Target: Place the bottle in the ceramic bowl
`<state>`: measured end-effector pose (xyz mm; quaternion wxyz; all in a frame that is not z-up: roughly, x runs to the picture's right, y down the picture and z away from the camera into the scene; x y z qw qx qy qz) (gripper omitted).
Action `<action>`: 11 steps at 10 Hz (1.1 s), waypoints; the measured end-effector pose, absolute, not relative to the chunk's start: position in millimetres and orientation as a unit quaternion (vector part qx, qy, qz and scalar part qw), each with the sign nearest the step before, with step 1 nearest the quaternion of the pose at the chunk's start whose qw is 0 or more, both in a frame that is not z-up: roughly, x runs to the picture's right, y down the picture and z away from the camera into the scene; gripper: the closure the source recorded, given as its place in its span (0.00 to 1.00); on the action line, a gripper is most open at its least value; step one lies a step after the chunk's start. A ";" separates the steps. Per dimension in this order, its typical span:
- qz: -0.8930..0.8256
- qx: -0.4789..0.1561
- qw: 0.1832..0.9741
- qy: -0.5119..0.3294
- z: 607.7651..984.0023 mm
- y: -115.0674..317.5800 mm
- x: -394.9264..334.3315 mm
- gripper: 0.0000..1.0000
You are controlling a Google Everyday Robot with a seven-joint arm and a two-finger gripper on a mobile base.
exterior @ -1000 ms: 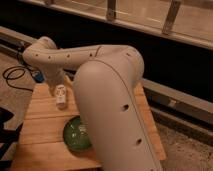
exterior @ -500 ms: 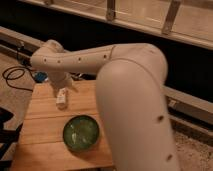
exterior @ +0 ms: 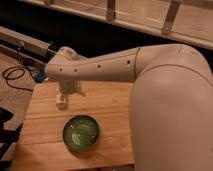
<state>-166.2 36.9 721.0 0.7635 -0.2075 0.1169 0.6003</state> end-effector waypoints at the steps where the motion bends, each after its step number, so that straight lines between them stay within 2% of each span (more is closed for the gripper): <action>1: 0.601 -0.207 0.763 0.117 721.1 36.6 -165.7 0.35; 5: 0.580 -0.219 0.777 0.110 737.8 31.8 -185.5 0.35; 8: 0.549 -0.237 0.796 0.101 762.1 26.0 -224.6 0.35; 11: 0.541 -0.252 0.795 0.110 788.1 34.9 -226.3 0.35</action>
